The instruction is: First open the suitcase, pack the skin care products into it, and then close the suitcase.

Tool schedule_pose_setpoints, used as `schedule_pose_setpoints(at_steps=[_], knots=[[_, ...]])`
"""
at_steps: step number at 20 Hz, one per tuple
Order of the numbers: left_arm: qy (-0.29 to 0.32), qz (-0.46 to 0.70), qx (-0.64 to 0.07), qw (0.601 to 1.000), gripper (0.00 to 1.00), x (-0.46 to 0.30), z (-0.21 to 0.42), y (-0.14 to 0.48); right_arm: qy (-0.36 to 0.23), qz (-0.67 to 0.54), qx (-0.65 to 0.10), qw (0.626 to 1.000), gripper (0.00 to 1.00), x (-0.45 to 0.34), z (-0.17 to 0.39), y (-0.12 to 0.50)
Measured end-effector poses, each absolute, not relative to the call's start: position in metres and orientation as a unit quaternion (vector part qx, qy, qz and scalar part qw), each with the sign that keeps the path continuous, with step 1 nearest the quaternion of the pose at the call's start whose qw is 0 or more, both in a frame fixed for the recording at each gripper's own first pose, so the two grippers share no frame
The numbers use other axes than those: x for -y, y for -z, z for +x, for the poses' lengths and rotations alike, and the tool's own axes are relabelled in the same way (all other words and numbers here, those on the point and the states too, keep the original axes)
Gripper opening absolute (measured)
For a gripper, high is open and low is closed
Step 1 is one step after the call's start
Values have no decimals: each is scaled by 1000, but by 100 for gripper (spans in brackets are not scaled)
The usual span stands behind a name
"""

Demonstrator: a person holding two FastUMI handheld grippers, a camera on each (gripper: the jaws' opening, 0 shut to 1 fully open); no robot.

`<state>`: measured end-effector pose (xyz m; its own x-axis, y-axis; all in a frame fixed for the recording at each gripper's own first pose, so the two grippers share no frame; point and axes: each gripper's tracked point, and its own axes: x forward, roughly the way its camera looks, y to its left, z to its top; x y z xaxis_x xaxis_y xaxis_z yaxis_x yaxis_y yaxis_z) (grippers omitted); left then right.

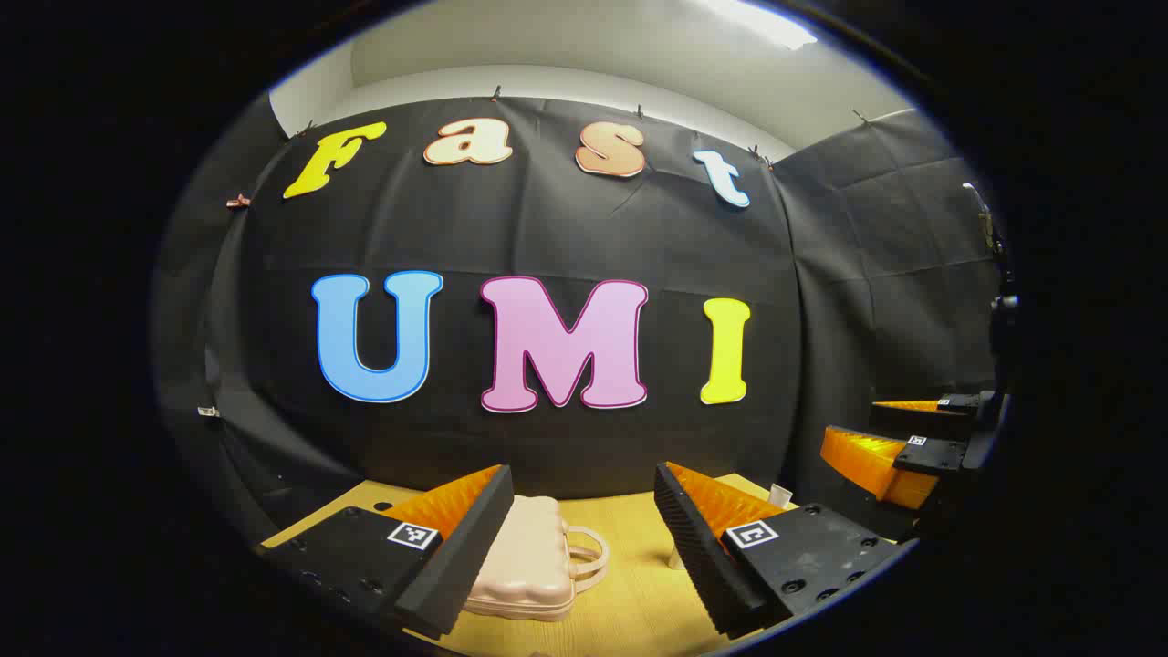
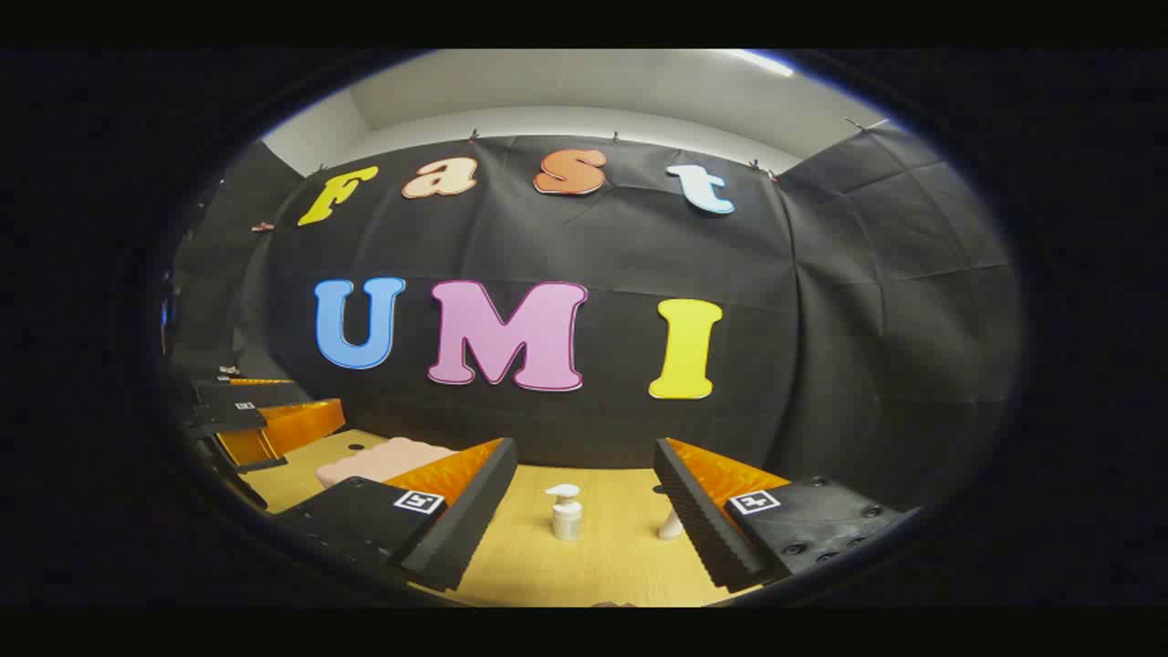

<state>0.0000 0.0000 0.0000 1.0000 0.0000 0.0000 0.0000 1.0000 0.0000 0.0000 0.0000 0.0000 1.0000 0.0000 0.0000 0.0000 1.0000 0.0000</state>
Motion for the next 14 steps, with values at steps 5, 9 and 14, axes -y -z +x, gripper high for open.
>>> schedule_pose_setpoints(at_steps=[5, 9, 14], knots=[[-4, -7, -5, 1000, 99, -1, 3, 1, 0, 0, -2, 1000, 97, 3, 0, 2], [-9, -11, -8, 1000, 99, -2, 5, 4, 0, 3, -5, 1000, 97, 5, 0, 4], [-13, -11, -16, 1000, 99, -4, 7, 11, 0, 2, -3, 1000, 97, 8, 1, 4]])
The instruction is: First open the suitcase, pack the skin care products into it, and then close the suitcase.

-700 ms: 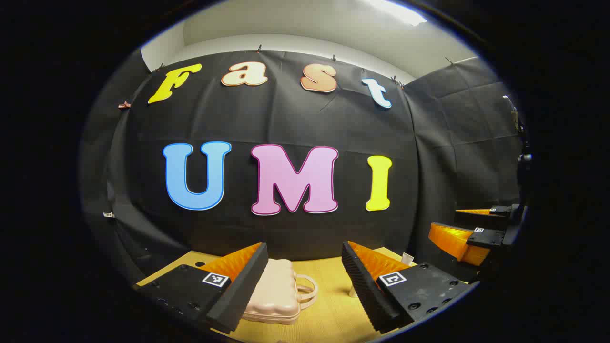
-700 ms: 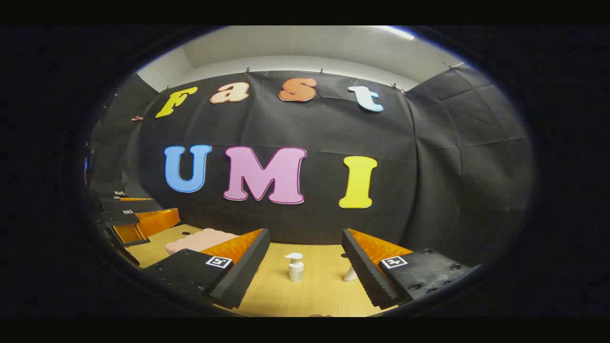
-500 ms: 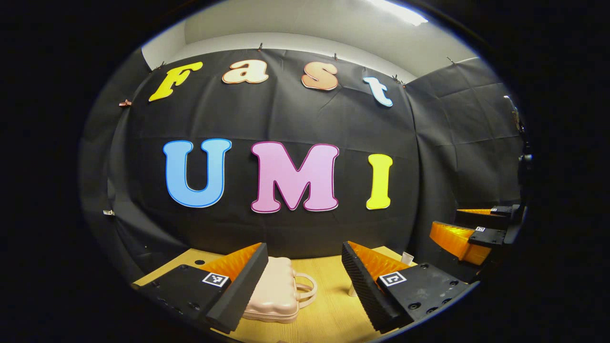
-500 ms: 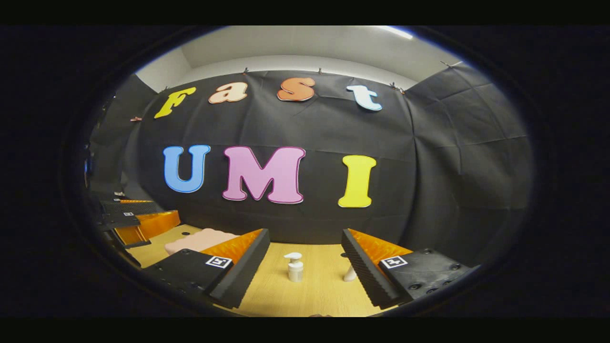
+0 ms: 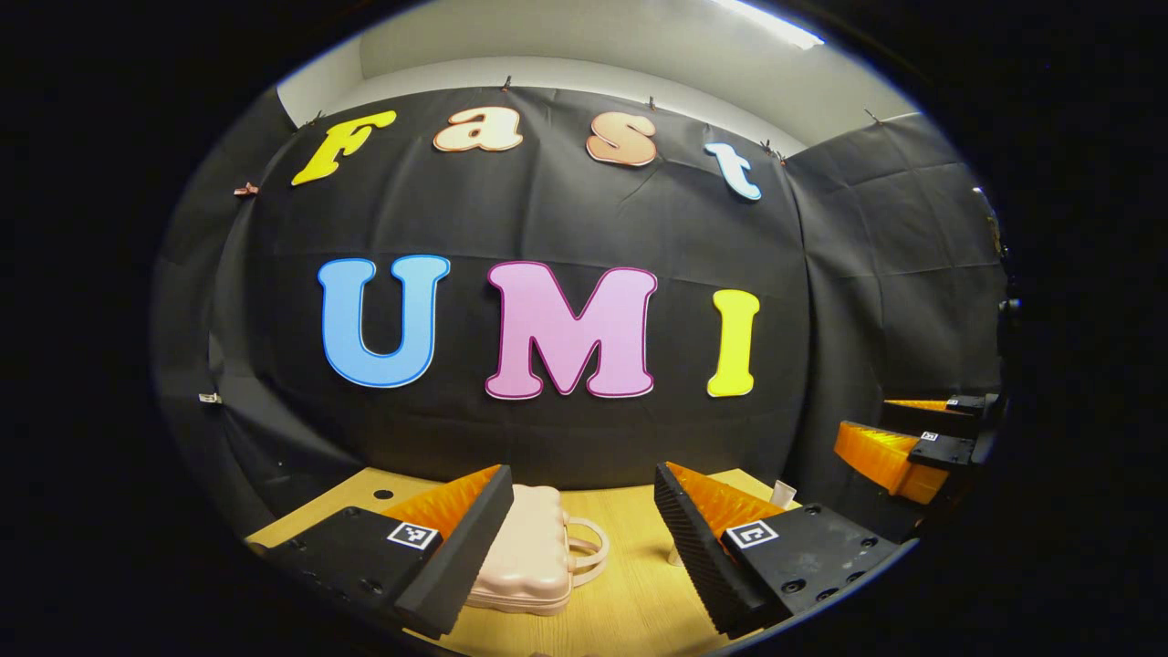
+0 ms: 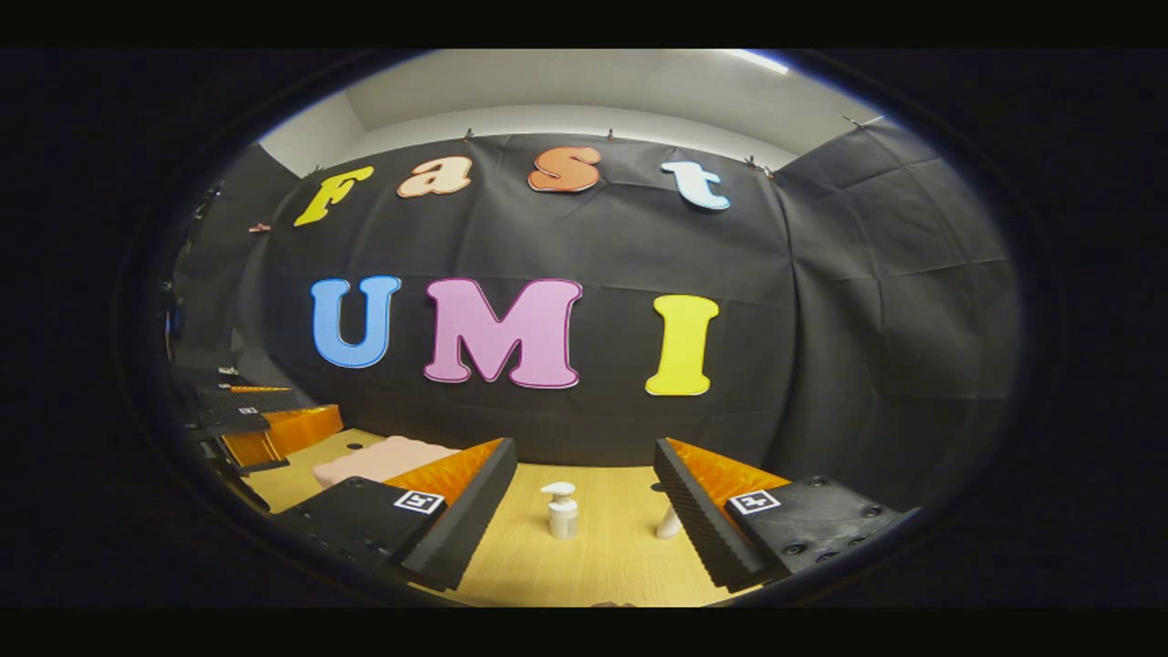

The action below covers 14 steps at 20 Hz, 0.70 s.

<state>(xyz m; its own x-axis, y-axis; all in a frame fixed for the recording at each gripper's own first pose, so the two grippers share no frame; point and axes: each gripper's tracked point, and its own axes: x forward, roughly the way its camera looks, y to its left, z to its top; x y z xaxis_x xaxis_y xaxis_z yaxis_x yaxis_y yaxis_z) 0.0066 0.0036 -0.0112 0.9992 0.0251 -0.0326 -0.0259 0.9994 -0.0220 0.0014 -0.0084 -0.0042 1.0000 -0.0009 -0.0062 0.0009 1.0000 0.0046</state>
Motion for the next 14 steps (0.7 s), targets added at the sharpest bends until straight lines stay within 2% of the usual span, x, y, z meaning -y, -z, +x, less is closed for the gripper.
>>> schedule_pose_setpoints(at_steps=[9, 13, 14], knots=[[4, -13, -42, 999, 99, 7, 33, 32, 5, 0, -4, 1000, 97, 15, 8, 4], [31, 14, -80, 996, 99, 28, 71, 78, 4, -18, -3, 1000, 94, 23, 16, 9], [37, 18, -91, 995, 99, 34, 83, 93, 4, -20, -5, 1000, 97, 26, 19, 11]])
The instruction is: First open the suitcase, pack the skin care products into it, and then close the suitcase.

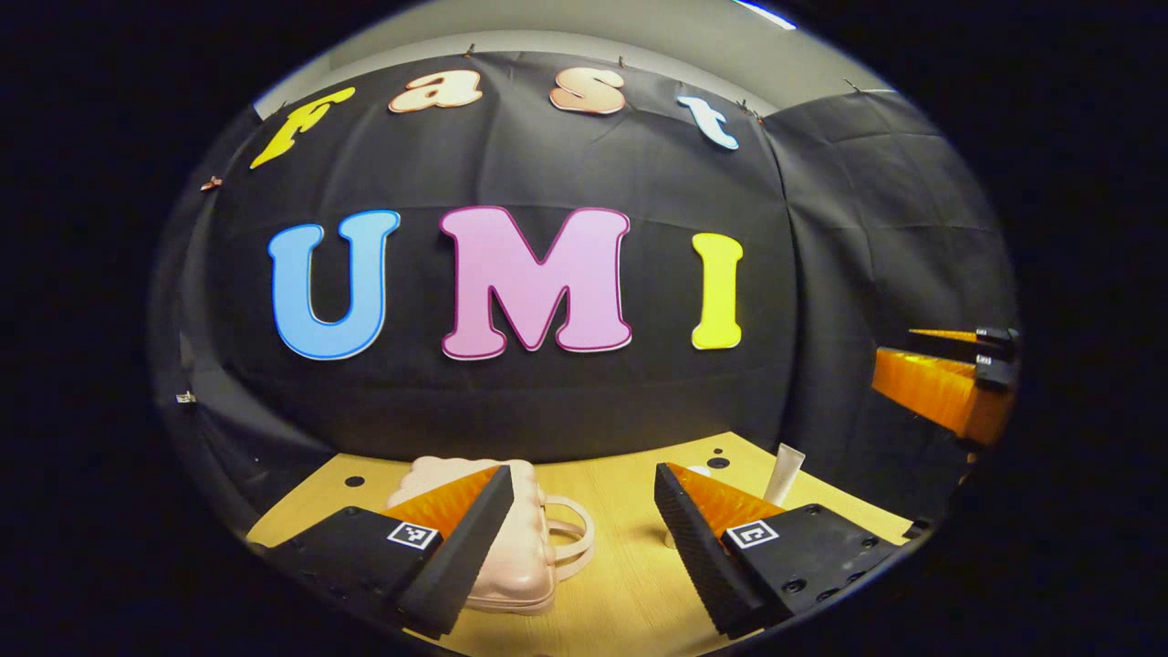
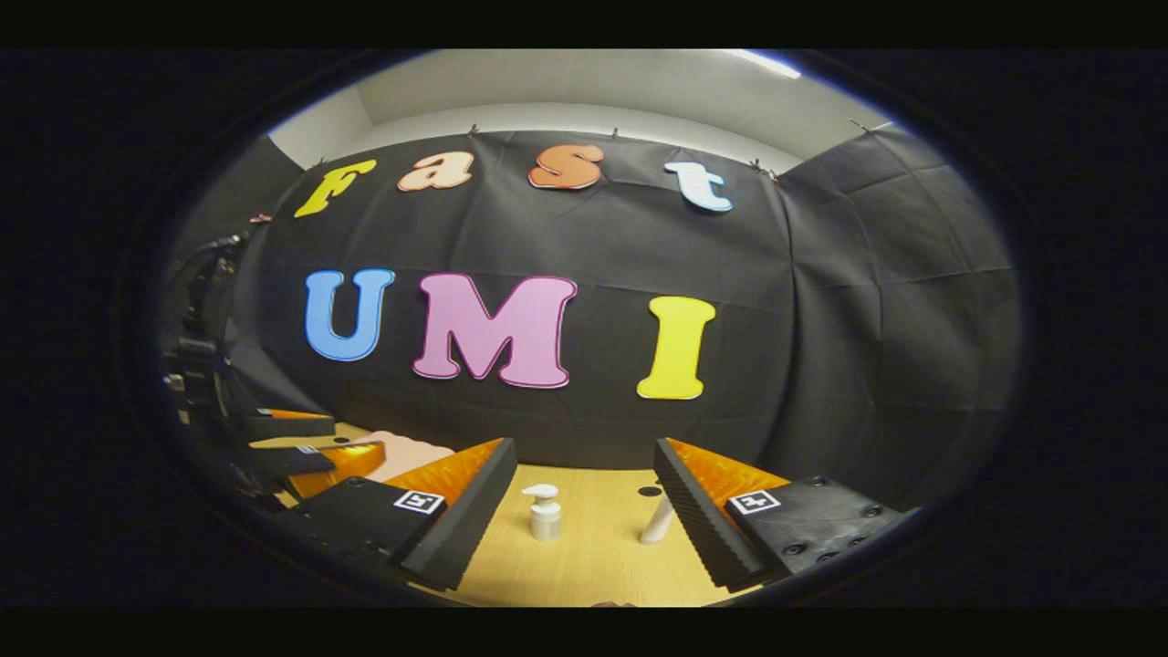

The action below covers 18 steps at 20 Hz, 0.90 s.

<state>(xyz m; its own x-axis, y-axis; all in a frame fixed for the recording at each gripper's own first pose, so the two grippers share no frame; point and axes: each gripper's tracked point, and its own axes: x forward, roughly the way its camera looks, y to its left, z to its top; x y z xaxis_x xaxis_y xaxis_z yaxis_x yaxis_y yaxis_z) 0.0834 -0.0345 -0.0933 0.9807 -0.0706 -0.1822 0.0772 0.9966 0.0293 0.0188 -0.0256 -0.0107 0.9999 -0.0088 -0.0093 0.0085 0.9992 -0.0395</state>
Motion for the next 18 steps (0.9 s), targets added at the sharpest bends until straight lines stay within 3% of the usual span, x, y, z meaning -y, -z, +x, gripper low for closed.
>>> schedule_pose_setpoints(at_steps=[10, 17, 18], knots=[[18, 5, -215, 976, 98, 58, 206, 238, -9, -50, -56, 997, 97, 45, 44, 72], [-27, 30, -295, 955, 97, 56, 239, 315, -4, -39, -93, 995, 97, 73, 77, 94], [-36, 35, -305, 951, 87, 54, 240, 320, 0, -37, -93, 995, 97, 77, 81, 94]])
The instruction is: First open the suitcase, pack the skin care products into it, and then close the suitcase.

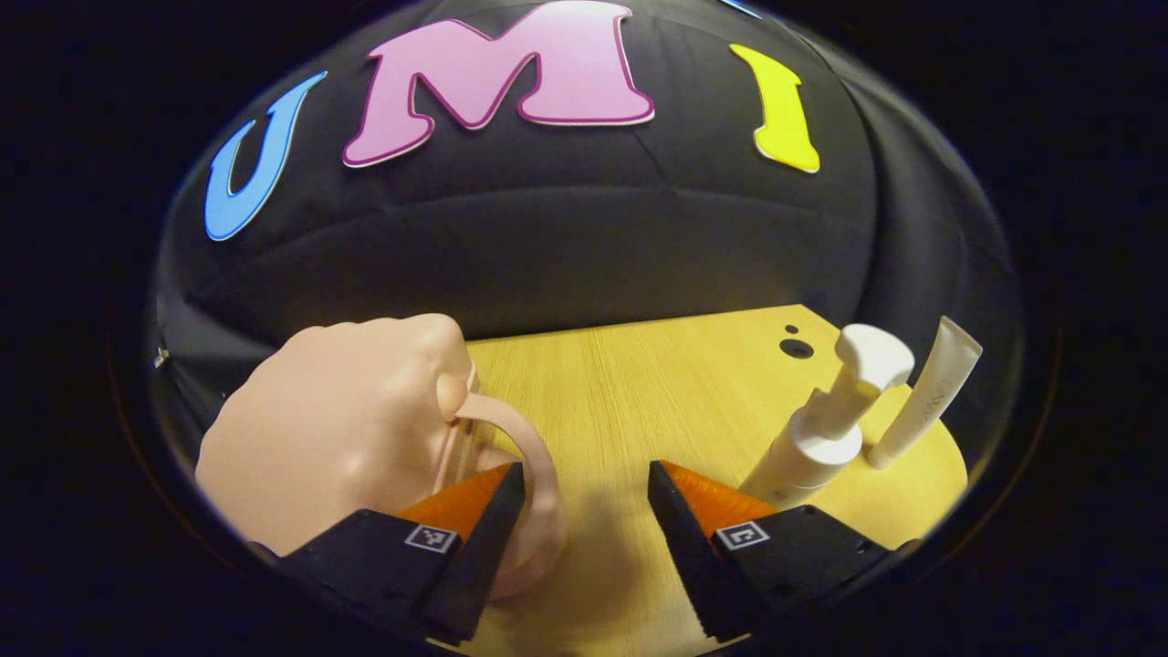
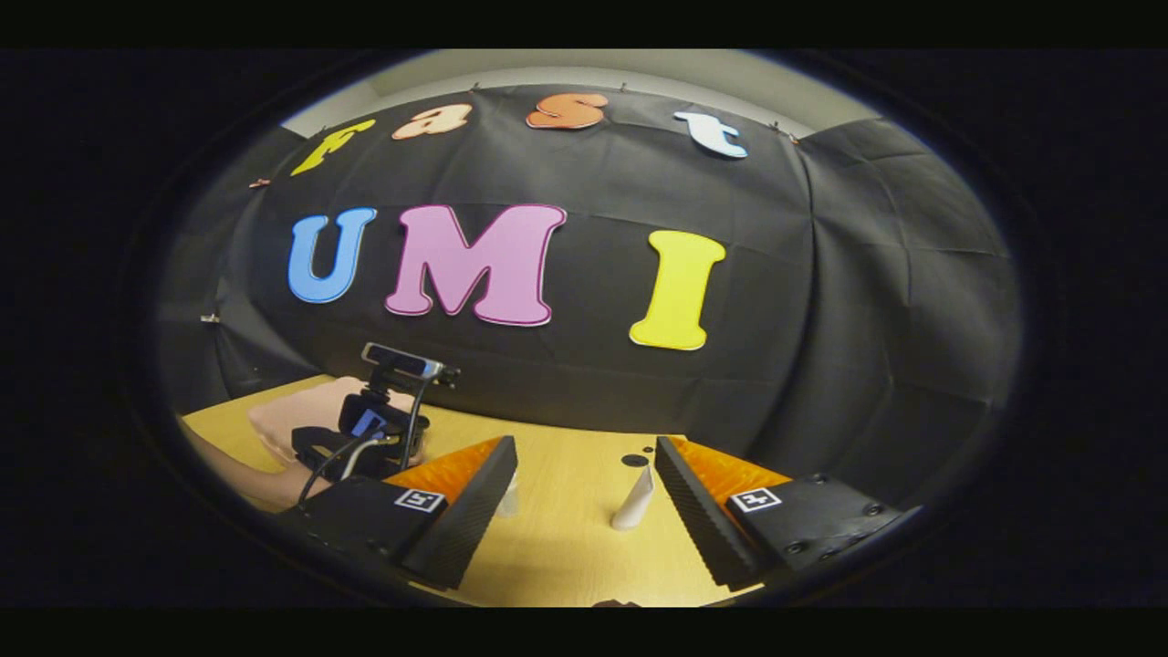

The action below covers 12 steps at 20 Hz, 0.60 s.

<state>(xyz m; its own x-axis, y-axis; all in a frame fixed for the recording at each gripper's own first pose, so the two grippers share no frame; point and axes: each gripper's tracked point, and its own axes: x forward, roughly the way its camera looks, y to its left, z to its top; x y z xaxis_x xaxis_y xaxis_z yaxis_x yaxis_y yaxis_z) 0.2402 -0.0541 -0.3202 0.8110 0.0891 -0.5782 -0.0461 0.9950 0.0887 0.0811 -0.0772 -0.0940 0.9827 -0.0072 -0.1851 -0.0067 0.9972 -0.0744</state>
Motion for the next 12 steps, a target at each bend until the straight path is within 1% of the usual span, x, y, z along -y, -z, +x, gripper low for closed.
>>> schedule_pose_setpoints(at_steps=[1, 3, 4, 5, 6, 7, 8, 10, 12], knots=[[-45, 41, -314, 947, 83, 51, 243, 325, 3, -39, -93, 995, 97, 80, 84, 95], [-61, 34, -329, 942, 80, 45, 249, 334, 6, -37, -94, 995, 97, 82, 86, 96], [-69, 28, -339, 938, 74, 41, 249, 339, 5, -29, -98, 995, 97, 80, 86, 98], [-84, 27, -353, 931, 70, 35, 247, 343, 4, -24, -101, 995, 97, 78, 87, 99], [-93, 38, -363, 926, 62, 27, 248, 346, 2, -21, -102, 995, 97, 77, 87, 99], [-86, 40, -374, 922, 55, 25, 249, 350, 2, -20, -102, 995, 97, 76, 87, 100], [-88, 47, -387, 917, 36, 21, 247, 351, 1, -20, -102, 995, 97, 76, 87, 100], [-72, 31, -387, 919, 23, 24, 251, 351, -2, -16, -106, 994, 97, 75, 86, 103], [-58, -10, -375, 925, 19, 31, 252, 335, -1, -14, -107, 994, 97, 75, 86, 103]])
